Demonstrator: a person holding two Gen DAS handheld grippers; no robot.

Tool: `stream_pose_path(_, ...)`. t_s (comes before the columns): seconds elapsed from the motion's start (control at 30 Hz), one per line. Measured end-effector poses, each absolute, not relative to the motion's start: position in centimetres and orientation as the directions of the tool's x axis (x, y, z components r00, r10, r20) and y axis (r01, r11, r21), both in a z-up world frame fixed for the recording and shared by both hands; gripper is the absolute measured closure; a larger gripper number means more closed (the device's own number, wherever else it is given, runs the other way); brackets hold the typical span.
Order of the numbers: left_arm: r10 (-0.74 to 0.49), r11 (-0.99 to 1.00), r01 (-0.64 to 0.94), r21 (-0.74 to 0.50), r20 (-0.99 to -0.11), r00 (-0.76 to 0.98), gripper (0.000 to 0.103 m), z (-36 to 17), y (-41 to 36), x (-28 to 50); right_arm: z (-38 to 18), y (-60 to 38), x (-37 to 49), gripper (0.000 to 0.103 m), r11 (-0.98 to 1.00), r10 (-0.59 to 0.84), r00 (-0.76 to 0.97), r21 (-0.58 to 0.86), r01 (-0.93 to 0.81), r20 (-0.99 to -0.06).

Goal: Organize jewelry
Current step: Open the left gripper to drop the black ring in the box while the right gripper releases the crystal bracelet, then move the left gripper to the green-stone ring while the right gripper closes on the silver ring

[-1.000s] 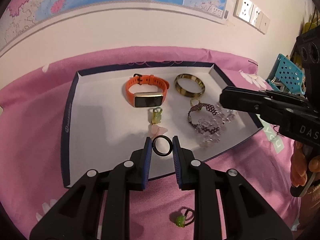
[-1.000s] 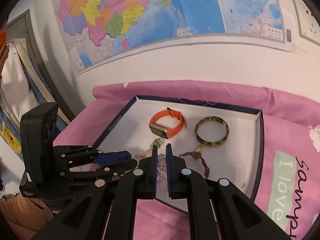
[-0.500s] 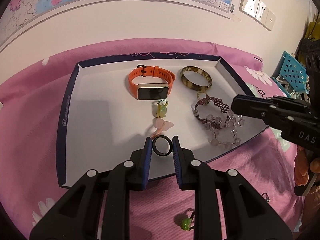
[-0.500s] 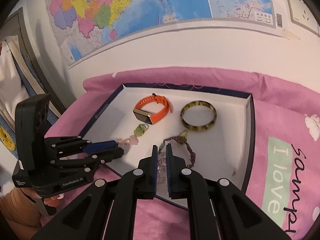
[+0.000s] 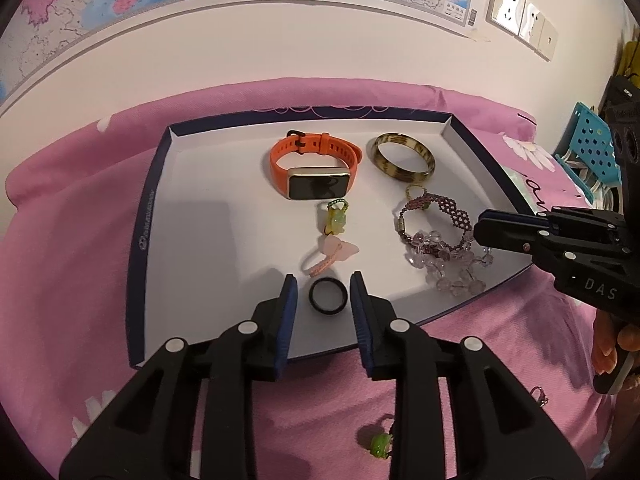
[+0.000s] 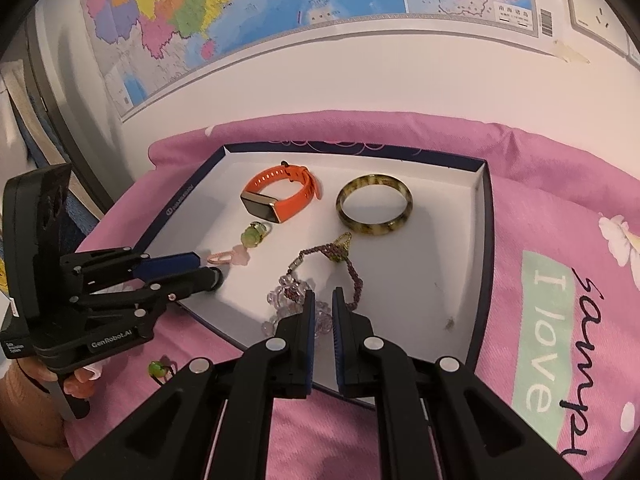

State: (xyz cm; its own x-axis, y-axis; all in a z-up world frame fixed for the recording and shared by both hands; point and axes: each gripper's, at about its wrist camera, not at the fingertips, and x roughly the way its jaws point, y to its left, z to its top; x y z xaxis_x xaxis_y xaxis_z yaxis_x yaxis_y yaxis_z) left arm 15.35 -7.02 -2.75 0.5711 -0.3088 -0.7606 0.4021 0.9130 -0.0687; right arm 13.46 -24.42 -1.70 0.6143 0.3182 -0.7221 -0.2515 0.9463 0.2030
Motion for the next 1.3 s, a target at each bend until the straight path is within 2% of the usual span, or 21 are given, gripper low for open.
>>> stream_pose_path(0.1, -0.306, 0.915, 0.398, -0.063, -0.75, 0.586, 0.063, -2.3, -6.8, 14.8, -1.9, -24.5, 13.4, 0.094, 0.948, 0.313, 0.612, 0.2, -0.247, -0.726)
stream_pose_path(0.17, -0.303, 0.918, 0.392, -0.056, -0.736, 0.605, 0.062, -1.9, -6.3, 14.1, -2.1, -24.5, 13.2, 0.093, 0.949, 0.308, 0.609, 0.193, -0.248, -0.731)
stream_pose_path(0.3, -0.32, 0.917, 0.392, -0.071, -0.716, 0.62, 0.059, -1.3, -4.8, 12.8, -1.7, -24.9, 12.4, 0.073, 0.954, 0.296, 0.631, 0.183, -0.239, -0.717)
stream_pose_path(0.77, -0.35, 0.895, 0.444, -0.047, -0.691, 0.632, 0.057, -1.2, -3.0, 6.9, -0.1, -25.2, 7.1, 0.072, 0.939, 0.337, 0.645, 0.193, -0.286, -0.685)
stream_pose_path(1.3, -0.375, 0.874, 0.483, -0.054, -0.706, 0.601, 0.057, -2.4, -3.5, 4.4, -3.0, -24.0, 1.1, 0.072, 0.929, 0.343, 0.564, 0.184, -0.321, -0.751)
